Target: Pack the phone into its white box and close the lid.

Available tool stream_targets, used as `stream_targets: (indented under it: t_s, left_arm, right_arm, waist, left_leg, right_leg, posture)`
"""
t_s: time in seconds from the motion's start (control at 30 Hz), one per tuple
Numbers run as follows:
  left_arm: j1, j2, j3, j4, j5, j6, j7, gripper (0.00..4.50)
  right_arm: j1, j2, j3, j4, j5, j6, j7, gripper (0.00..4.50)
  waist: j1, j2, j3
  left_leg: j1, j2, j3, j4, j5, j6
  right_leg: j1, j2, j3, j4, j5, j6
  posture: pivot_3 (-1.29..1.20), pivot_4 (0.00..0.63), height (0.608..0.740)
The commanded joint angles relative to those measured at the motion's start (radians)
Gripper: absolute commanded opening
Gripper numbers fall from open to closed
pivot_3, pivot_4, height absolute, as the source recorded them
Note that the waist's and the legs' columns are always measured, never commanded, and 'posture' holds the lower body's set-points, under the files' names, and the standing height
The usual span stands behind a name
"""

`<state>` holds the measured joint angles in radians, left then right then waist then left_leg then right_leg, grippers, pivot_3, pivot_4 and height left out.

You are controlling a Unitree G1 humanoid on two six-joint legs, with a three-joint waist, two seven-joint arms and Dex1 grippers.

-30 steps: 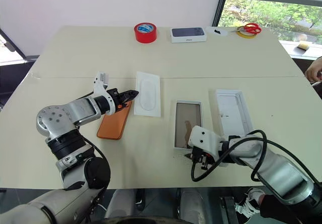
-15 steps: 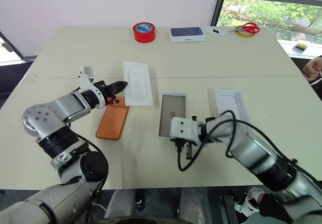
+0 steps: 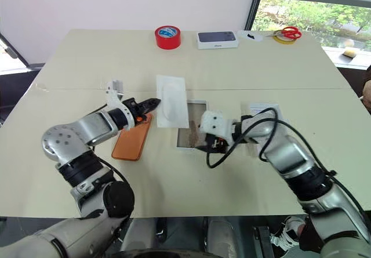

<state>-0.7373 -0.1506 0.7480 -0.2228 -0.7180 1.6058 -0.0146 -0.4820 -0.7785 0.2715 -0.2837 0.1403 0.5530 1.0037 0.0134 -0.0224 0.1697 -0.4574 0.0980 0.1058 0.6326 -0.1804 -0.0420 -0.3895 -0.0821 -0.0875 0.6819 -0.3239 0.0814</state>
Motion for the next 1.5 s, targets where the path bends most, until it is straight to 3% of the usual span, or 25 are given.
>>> stream_targets:
  t_s: [0.03,0.27,0.67,0.77,0.93,1.07,1.17,1.23,1.33,1.5]
  left_arm:
    - [0.021,-0.034,-0.084,-0.052,-0.026,0.009,0.004,0.0]
    - [0.054,-0.03,-0.156,-0.035,-0.013,0.009,-0.002,0.0]
    - [0.099,-0.054,-0.218,-0.023,0.013,0.007,0.003,0.0]
    - [0.103,-0.058,-0.219,-0.03,0.013,0.008,0.002,0.91]
    - [0.1,-0.046,-0.216,-0.047,-0.005,0.009,-0.011,3.32]
    - [0.08,-0.014,-0.199,-0.055,-0.006,0.008,-0.024,3.32]
    - [0.07,0.032,-0.201,-0.061,-0.006,-0.026,-0.041,3.37]
    - [0.085,0.111,-0.259,-0.073,0.014,-0.096,-0.081,3.37]
    - [0.159,0.314,-0.432,-0.101,0.065,-0.256,-0.226,3.37]
    - [0.285,0.581,-0.602,-0.125,0.126,-0.515,-0.478,3.37]
  right_arm:
    - [0.062,-0.05,-0.135,-0.105,0.058,0.048,-0.012,3.39]
    - [0.152,-0.074,-0.22,-0.171,0.088,0.096,-0.054,3.39]
    - [0.163,-0.031,-0.219,-0.161,0.1,0.083,-0.128,3.39]
    - [0.16,-0.031,-0.221,-0.155,0.105,0.075,-0.132,3.46]
    - [0.155,-0.034,-0.225,-0.146,0.113,0.067,-0.136,3.46]
    - [0.126,-0.008,-0.215,-0.136,0.115,0.065,-0.155,3.46]
    - [0.094,0.025,-0.194,-0.13,0.121,0.084,-0.175,2.68]
    - [0.061,0.062,-0.162,-0.113,0.106,0.103,-0.201,1.7]
    - [0.005,0.13,-0.082,-0.077,0.054,0.134,-0.256,0.14]
    - [-0.105,0.22,0.037,0.042,-0.077,0.179,-0.366,0.06]
  waist:
    - [-0.002,0.0,0.0]
    - [-0.002,0.0,0.0]
    - [-0.001,0.0,0.0]
    - [-0.001,0.0,0.0]
    - [-0.001,0.0,0.0]
    - [-0.001,0.0,0.0]
    - [-0.003,0.0,0.0]
    - [-0.005,0.0,0.0]
    - [-0.013,0.001,-0.001]
    - [-0.018,0.002,-0.001]
  left_leg:
    - [0.0,0.0,0.0,0.0,0.0,0.001]
    - [0.001,0.0,0.0,-0.001,-0.002,0.003]
    - [0.0,0.0,0.0,0.0,-0.002,0.003]
    - [0.0,0.0,0.0,0.0,-0.002,0.003]
    - [0.0,0.0,0.0,0.0,-0.002,0.003]
    - [0.0,0.0,0.0,0.0,-0.002,0.003]
    - [0.0,0.0,0.0,0.0,-0.002,0.003]
    - [0.0,0.0,0.0,-0.001,-0.002,0.003]
    - [0.001,0.001,0.0,-0.002,-0.001,0.002]
    - [0.0,0.001,0.001,-0.002,0.0,0.0]
  right_leg:
    - [0.0,0.0,0.0,0.0,0.0,0.0]
    - [0.0,0.001,0.0,0.0,0.0,0.0]
    - [0.0,0.0,0.0,0.0,0.0,0.0]
    - [0.0,0.0,0.0,0.0,0.0,0.0]
    - [0.0,0.0,0.0,0.0,0.0,0.0]
    - [0.0,0.0,0.0,0.0,0.0,0.0]
    - [0.0,0.001,0.0,0.0,0.0,0.0]
    - [-0.001,0.001,0.0,0.0,0.0,0.0]
    - [-0.001,0.001,0.0,0.001,0.0,-0.001]
    - [-0.002,0.001,0.0,0.0,0.0,-0.001]
  posture:
    - [0.0,0.15,0.73]
    - [0.0,0.15,0.73]
    - [0.0,0.15,0.73]
    - [0.0,0.15,0.73]
    - [0.0,0.15,0.73]
    - [0.0,0.15,0.73]
    - [0.0,0.15,0.73]
    - [0.0,0.15,0.73]
    - [0.0,0.15,0.73]
    - [0.0,0.15,0.73]
